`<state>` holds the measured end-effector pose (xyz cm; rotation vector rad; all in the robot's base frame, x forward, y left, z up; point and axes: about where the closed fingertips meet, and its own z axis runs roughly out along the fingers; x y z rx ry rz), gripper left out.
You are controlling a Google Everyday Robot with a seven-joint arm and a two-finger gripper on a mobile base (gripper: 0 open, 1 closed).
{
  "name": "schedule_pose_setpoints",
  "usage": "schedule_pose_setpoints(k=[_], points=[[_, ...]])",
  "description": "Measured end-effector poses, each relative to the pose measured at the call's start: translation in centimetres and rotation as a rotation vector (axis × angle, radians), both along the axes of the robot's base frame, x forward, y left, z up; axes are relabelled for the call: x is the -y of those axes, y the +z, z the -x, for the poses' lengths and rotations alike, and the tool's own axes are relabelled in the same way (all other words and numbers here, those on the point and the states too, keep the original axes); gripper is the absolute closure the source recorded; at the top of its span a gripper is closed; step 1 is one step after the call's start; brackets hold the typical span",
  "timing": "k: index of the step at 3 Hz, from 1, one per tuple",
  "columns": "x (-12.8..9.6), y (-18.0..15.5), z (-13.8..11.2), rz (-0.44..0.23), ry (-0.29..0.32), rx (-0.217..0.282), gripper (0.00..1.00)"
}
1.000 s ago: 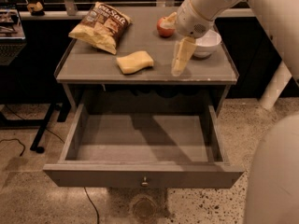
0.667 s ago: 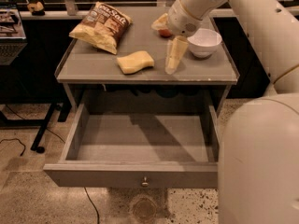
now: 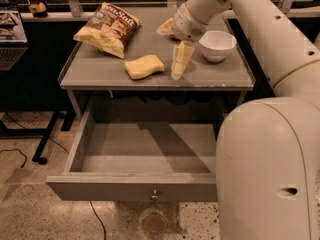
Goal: Place sponge into top drawer
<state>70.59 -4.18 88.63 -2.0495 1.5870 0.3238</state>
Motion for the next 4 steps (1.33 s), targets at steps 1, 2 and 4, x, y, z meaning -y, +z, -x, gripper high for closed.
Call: schedule_pose_setpoints(k=[1,2,4], points=[[-0.5,-0.8,-0.9,-0.013,0.002,-0.005,0.0],[-1.7,-1.8,-1.7,-0.019,0.031,-0.021,0.0],[-4.6,-4.5,-2.3,-0.028,0.093,-0.089,0.0]])
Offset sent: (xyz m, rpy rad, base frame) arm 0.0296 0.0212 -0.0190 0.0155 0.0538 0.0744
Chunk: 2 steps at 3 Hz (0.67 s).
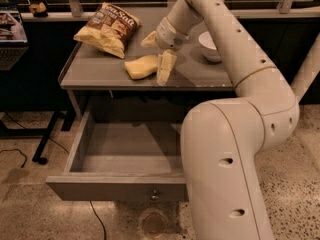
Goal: Place sponge into top drawer
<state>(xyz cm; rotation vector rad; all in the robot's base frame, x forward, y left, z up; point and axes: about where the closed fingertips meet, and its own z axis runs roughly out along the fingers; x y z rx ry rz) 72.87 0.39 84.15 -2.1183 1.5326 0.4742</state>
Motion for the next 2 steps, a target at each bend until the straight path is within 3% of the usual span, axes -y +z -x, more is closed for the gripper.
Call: schedule_pose_setpoints(k=[1,2], points=[[-0.04,-0.04,-0.05,-0.001,0.0,0.0,0.0],[-0.04,-0.04,-0.05,-0.001,0.0,0.0,0.19]])
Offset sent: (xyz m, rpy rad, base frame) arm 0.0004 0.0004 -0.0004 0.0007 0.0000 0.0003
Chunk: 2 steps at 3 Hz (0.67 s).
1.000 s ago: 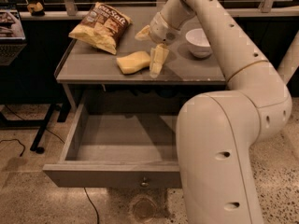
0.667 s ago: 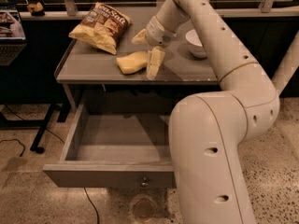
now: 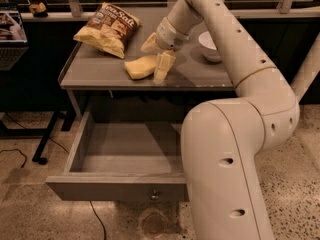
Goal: Place sponge into top drawer
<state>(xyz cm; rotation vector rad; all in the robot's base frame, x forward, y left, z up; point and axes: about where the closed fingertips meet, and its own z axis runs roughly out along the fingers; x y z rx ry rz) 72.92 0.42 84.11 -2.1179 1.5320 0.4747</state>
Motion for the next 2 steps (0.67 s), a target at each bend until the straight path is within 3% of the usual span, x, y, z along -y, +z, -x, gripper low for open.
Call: schedule_pose_setpoints(k=[2], points=[[0.0,0.0,0.0,0.0,0.0,0.0,0.65]])
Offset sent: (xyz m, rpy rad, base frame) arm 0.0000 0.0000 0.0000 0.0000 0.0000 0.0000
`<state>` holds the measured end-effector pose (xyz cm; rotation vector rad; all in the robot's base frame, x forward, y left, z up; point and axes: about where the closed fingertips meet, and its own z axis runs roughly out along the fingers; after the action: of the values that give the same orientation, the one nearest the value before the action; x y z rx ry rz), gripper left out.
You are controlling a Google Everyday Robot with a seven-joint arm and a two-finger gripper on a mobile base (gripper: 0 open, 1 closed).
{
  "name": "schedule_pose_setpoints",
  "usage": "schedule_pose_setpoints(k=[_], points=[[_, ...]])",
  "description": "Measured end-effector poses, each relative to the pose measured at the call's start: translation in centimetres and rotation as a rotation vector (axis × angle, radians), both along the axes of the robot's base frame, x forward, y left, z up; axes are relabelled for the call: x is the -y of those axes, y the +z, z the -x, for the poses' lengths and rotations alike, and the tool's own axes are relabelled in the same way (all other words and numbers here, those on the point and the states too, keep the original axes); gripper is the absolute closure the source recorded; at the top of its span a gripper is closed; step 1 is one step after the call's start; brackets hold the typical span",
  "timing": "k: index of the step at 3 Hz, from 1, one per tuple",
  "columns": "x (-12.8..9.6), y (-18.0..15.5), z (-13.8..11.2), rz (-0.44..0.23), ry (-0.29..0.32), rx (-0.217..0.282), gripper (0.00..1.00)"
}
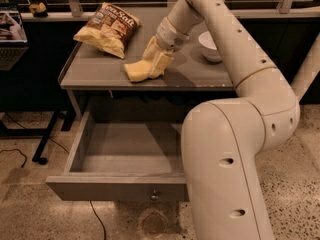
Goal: Place sponge into top drawer
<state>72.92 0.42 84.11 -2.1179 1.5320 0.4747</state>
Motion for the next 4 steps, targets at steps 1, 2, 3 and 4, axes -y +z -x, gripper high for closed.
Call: schedule_pose_setpoints(k=[1,2,3,4], points=[[0.0,0.0,0.0,0.0,0.0,0.0,0.89],[0.0,0.0,0.0,0.0,0.0,0.0,1.0],[0.5,0.6,0.1,-0.053,-0.017,0.026,1.0],[2.7,3.4,1.3,-0.13,-0.078,0.094,1.0]])
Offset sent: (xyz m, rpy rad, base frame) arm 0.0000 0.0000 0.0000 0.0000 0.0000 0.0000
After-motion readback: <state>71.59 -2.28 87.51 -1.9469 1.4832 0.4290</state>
